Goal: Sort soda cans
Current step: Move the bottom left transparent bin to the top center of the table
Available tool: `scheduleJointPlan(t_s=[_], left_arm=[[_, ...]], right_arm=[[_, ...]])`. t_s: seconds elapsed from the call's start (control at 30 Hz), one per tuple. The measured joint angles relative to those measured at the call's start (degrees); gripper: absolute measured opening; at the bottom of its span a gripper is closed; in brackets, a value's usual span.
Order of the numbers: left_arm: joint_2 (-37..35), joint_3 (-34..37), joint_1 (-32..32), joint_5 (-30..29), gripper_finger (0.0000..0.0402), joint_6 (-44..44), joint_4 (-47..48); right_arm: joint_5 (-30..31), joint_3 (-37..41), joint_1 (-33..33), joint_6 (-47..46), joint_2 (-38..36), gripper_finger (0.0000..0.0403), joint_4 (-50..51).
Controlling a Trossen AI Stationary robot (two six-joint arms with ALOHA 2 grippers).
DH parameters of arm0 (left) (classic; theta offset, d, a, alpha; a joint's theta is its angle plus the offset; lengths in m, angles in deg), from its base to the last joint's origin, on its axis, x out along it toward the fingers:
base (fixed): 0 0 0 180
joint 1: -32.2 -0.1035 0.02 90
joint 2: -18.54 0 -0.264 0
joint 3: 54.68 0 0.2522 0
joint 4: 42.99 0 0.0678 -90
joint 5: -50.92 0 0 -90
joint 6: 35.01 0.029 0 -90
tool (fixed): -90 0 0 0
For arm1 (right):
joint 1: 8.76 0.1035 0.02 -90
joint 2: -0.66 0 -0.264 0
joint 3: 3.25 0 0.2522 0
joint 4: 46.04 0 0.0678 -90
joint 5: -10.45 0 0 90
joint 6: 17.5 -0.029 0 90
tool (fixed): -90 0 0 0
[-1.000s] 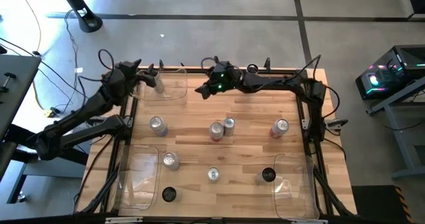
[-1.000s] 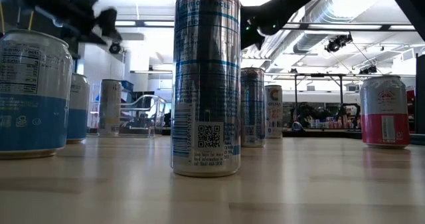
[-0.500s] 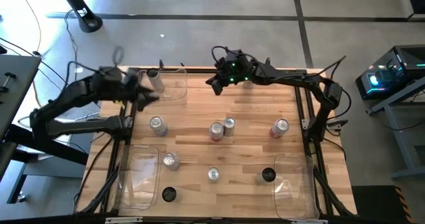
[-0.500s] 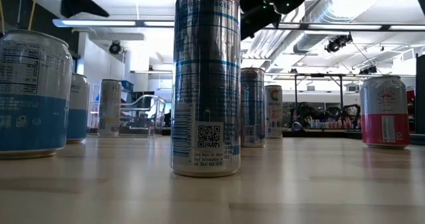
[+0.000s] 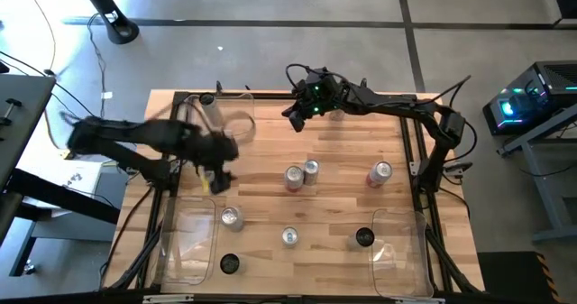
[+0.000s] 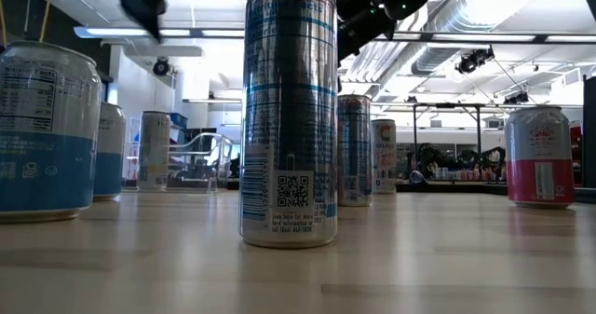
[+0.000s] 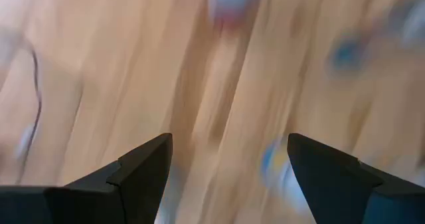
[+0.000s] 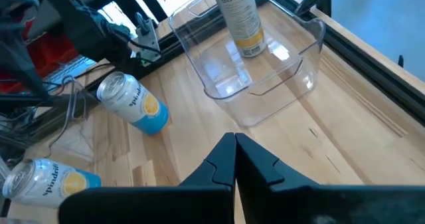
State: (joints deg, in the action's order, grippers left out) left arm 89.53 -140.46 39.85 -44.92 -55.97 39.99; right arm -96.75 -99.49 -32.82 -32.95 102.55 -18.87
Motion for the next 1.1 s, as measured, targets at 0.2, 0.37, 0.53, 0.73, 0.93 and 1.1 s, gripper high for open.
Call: scheduleJointPlan(t_s=[0.2, 0.37, 0.53, 0.73, 0.93, 1.1], left_arm=[[0.4, 1.0, 15.7, -1.4, 0.0291, -10.0, 10.1], [-5.6, 7.3, 26.6, -1.3, 0.0291, -28.8, 10.5], [-7.4, 13.4, 31.4, -2.8, 0.0291, -32.4, 13.2], [-7.4, 22.1, 31.6, -2.4, 0.0291, -29.7, 12.2], [-6.7, 27.3, 32.0, -0.1, 0.0290, -28.5, 2.0], [-5.7, 29.3, 31.9, -3.8, 0.0279, -27.6, 1.0]], right_arm=[[-0.3, 0.0, 0.1, 1.2, 0.0, 0.0000, 1.0], [-0.3, 0.0, 0.2, 2.0, 0.0, 0.0000, 0.9], [-0.3, 0.0, 0.2, 2.0, 0.0, 0.0000, 0.9], [-0.6, 0.0, 0.3, 1.0, 0.0, 0.0000, 0.9], [-0.6, 0.0, 0.5, 0.3, 0.0, 0.0000, 0.9], [0.1, 0.0, 0.6, -0.2, 0.0, 0.0000, 0.9]])
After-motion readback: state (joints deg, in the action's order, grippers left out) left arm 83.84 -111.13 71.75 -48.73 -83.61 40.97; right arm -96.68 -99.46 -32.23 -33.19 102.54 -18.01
